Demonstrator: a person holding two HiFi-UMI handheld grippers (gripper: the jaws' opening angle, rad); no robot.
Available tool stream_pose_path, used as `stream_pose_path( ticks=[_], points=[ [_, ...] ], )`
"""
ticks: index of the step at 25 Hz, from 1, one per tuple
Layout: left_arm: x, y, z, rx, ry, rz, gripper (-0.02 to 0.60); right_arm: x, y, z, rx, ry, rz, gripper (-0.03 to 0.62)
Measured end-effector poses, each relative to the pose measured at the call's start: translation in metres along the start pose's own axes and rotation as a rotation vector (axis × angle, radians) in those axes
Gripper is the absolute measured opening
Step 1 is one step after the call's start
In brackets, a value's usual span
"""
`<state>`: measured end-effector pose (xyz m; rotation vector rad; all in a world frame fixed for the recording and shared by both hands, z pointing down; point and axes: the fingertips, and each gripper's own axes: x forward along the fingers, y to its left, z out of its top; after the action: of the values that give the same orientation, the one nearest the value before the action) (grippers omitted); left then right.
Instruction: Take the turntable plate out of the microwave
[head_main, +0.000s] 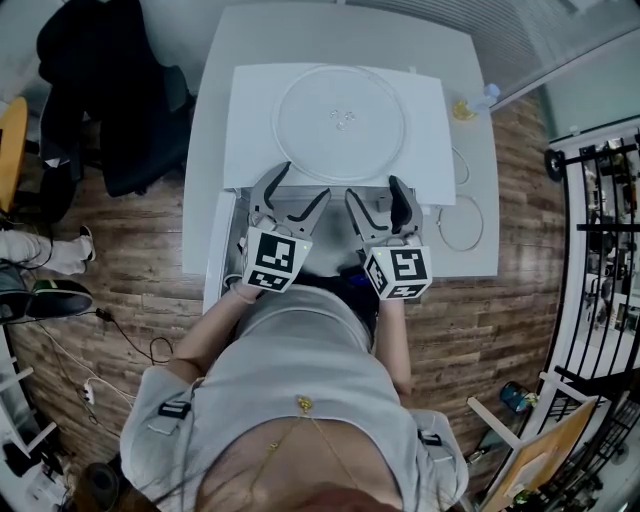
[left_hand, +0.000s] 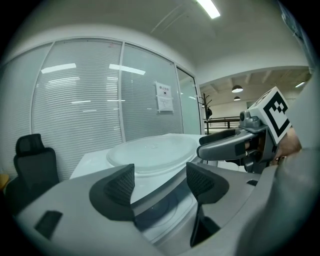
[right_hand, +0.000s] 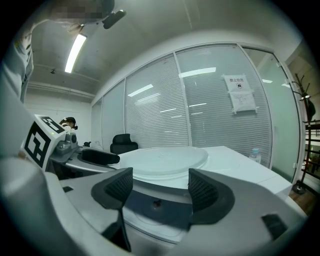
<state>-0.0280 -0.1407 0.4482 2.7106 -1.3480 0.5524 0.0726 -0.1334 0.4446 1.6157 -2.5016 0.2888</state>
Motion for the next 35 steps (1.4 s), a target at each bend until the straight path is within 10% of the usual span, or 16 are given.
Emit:
stream_pose_path(
  ticks=[14,24,35],
  points=[
    [-0.007,-0.047,0.012,0.055,-0.063,-0.193,0.322,-0.025,0.01,-0.004,-0.107,0.043,0.033,0.233],
    [-0.007,-0.059,0.012,-0.016,-0.069,-0.275,0.081,-0.036,0.013,-0.007,-0.06,0.021,0.027,0.078],
    [-0.016,-0.061,0.03,-0.044,-0.165,-0.312,0.032,-0.032,0.039,0.006,-0.084,-0.028,0.068,0.024]
  ],
)
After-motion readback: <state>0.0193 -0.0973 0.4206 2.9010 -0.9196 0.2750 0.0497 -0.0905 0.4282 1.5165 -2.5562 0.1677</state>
